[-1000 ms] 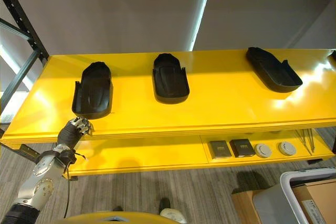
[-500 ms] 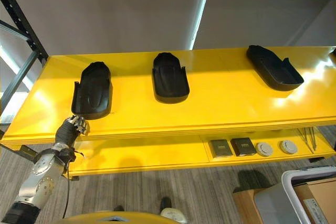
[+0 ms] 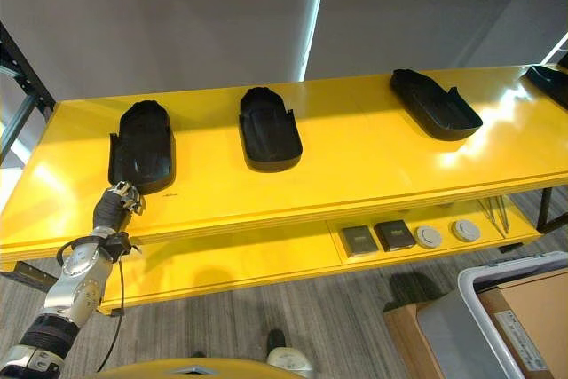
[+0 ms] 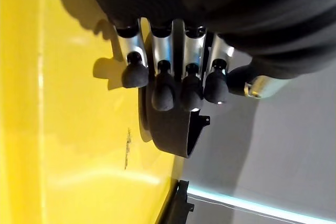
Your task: Move parts from the plastic box to the shelf.
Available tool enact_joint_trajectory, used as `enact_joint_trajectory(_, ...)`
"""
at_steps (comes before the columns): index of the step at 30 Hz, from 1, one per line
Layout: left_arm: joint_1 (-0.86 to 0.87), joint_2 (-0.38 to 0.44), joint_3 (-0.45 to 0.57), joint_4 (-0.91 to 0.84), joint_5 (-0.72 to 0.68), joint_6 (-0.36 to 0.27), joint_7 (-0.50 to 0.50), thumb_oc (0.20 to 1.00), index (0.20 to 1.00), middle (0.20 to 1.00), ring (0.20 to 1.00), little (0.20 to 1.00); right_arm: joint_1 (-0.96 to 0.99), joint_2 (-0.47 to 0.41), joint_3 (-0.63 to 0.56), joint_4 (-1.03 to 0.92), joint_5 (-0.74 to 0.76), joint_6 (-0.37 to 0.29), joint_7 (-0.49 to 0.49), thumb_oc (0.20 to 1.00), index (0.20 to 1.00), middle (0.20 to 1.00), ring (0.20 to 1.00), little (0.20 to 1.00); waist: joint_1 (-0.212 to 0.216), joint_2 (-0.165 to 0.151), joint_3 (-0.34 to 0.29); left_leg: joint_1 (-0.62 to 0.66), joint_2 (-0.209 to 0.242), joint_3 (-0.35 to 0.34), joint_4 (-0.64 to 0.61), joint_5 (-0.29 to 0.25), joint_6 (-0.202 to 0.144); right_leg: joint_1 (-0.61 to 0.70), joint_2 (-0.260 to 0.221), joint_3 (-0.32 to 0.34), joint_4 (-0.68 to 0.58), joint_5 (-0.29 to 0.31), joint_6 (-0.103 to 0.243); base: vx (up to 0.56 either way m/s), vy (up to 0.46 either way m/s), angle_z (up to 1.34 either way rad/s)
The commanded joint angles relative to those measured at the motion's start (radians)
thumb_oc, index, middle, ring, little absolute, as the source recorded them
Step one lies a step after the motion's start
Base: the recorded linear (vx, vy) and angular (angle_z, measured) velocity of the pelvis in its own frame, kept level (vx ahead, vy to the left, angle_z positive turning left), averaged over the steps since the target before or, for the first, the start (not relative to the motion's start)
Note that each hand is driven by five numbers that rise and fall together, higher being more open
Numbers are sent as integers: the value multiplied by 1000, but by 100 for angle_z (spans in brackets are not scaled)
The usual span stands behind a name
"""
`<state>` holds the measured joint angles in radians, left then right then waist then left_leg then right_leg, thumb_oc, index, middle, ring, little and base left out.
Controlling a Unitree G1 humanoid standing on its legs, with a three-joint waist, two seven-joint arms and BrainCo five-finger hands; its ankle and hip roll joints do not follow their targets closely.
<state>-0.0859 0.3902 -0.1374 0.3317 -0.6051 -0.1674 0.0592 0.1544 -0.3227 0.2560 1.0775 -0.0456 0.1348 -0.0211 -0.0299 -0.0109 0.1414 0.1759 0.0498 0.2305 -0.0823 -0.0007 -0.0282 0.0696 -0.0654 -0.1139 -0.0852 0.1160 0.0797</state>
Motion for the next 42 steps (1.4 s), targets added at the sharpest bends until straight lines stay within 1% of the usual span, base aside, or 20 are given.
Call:
enact_joint_trajectory(1,-63,-9,-19,52,25,-39,8,200,200,200,200,200,-21,-14,46,38,-15,4,20,1000,1000,1000,1000,1000,-2,-27,2,-63,25,-2,117,-64,10,12,-54,37,58,-74,83,6,-10,-3)
enact_joint_trajectory(6,-57,-8,-22,40,32,-55,-12,200,200,200,200,200,-22,-13,43,43,-21,2,26,1000,1000,1000,1000,1000,0,-27,3,-61,26,-2,117,-64,9,16,-54,34,57,-75,82,0,0,0)
enact_joint_trajectory(7,-55,-7,-23,27,35,-59,-16,573,573,573,573,573,-24,-11,44,45,-21,2,25,1000,1000,1000,1000,1000,2,-26,4,-61,25,-4,117,-64,9,17,-55,34,56,-75,81,0,0,0)
enact_joint_trajectory(8,-54,-5,-25,18,34,-61,-21,1000,1000,1000,1000,1000,-26,-9,44,51,-21,-2,24,1000,1000,1000,1000,1000,4,-26,4,-61,25,-5,116,-64,9,18,-55,33,55,-74,81,0,0,0)
enact_joint_trajectory(13,-26,13,-15,-123,-19,-31,-97,1000,1000,1000,1000,1000,-33,-5,36,51,-17,-2,24,1000,1000,1000,1000,1000,21,-19,8,-59,21,-17,111,-64,9,26,-57,22,48,-73,79,-21,-2,0)
enact_joint_trajectory(17,36,29,-14,-281,-162,66,-320,1000,1000,1000,1000,1000,-40,-5,19,57,-29,-6,26,1000,1000,1000,1000,1000,43,-5,4,-59,17,-33,108,-63,7,35,-62,4,41,-70,77,-46,8,5)
enact_joint_trajectory(18,43,31,-16,-294,-173,74,-332,1000,1000,1000,1000,1000,-42,-6,18,57,-33,-5,28,1000,1000,1000,1000,1000,45,-3,3,-60,16,-35,108,-63,7,36,-63,3,40,-70,77,-54,16,9)
enact_joint_trajectory(20,71,34,-21,-337,-282,90,-448,1000,1000,1000,1000,1000,-50,-6,20,58,-44,-3,31,1000,1000,1000,1000,1000,56,3,-2,-61,13,-42,106,-60,6,39,-64,-5,36,-68,76,-54,17,9)
enact_joint_trajectory(21,83,32,-18,-352,-338,123,-515,1000,1000,1000,1000,1000,-54,-6,21,61,-48,-8,31,1000,1000,1000,1000,1000,61,6,-4,-63,12,-45,106,-60,6,40,-65,-9,34,-67,76,-62,19,6)
enact_joint_trajectory(23,121,26,-20,-367,-460,223,-743,1000,1000,1000,1000,1000,-67,-11,25,63,-46,-3,32,1000,1000,1000,1000,1000,73,13,-11,-67,11,-52,105,-56,3,40,-67,-15,31,-64,75,-70,23,4)
enact_joint_trajectory(25,156,24,-31,-342,-524,318,-901,1000,1000,1000,1000,1000,-85,-20,33,66,-44,6,39,1000,1000,1000,1000,1000,80,18,-15,-68,11,-56,100,-51,0,39,-68,-18,26,-61,75,-63,27,6)
enact_joint_trajectory(26,173,28,-33,-325,-536,342,-969,1000,1000,1000,1000,1000,-91,-25,37,68,-44,7,42,1000,1000,1000,1000,1000,83,21,-16,-69,11,-58,98,-48,-1,38,-68,-19,24,-59,75,-58,26,9)
enact_joint_trajectory(28,213,40,-39,-279,-534,387,-1087,1000,1000,1000,1000,1000,-103,-39,42,68,-47,13,52,1000,1000,1000,1000,1000,88,24,-19,-73,12,-62,96,-44,-3,34,-69,-19,22,-56,76,-52,26,12)
enact_joint_trajectory(31,306,65,-33,-144,-526,420,-1167,1000,1000,1000,1000,1000,-119,-71,48,63,-45,19,83,1000,1000,1000,1000,1000,107,28,-22,-79,9,-74,88,-38,-5,29,-73,-26,16,-51,79,-52,23,4)
enact_joint_trajectory(34,361,61,-26,-39,-475,400,-1157,1000,1000,1000,1000,1000,-127,-82,44,65,-47,16,97,1000,1000,1000,1000,1000,121,27,-21,-83,6,-82,85,-36,-3,28,-75,-31,15,-50,79,-41,8,3)
enact_joint_trajectory(38,402,41,-1,126,-408,353,-1017,1000,1000,1000,1000,1000,-135,-88,34,64,-45,20,114,1000,1000,1000,1000,1000,137,27,-20,-84,3,-95,79,-33,-3,31,-79,-42,13,-48,82,-15,-6,4)
enact_joint_trajectory(39,408,27,13,228,-351,307,-959,1000,1000,1000,1000,1000,-136,-87,30,63,-41,23,115,1000,1000,1000,1000,1000,142,24,-20,-84,1,-100,78,-32,-2,31,-81,-47,13,-46,83,-18,-18,13)
enact_joint_trajectory(40,404,12,27,314,-301,229,-824,1000,1000,1000,1000,1000,-140,-79,27,69,-40,25,113,1000,1000,1000,1000,1000,146,21,-22,-86,0,-104,76,-30,-2,30,-82,-52,15,-45,84,-17,-21,18)
enact_joint_trajectory(41,401,7,30,333,-271,204,-756,1000,1000,1000,1000,1000,-142,-75,27,71,-41,25,111,1000,1000,1000,1000,1000,147,20,-22,-87,0,-105,77,-29,-2,30,-83,-54,15,-45,84,-15,-22,17)
enact_joint_trajectory(42,378,-10,54,434,-167,98,-635,1000,1000,1000,1000,1000,-150,-59,30,87,-36,24,100,1000,1000,1000,1000,1000,151,16,-24,-89,-2,-110,75,-27,-2,29,-86,-60,18,-45,85,-13,-23,12)
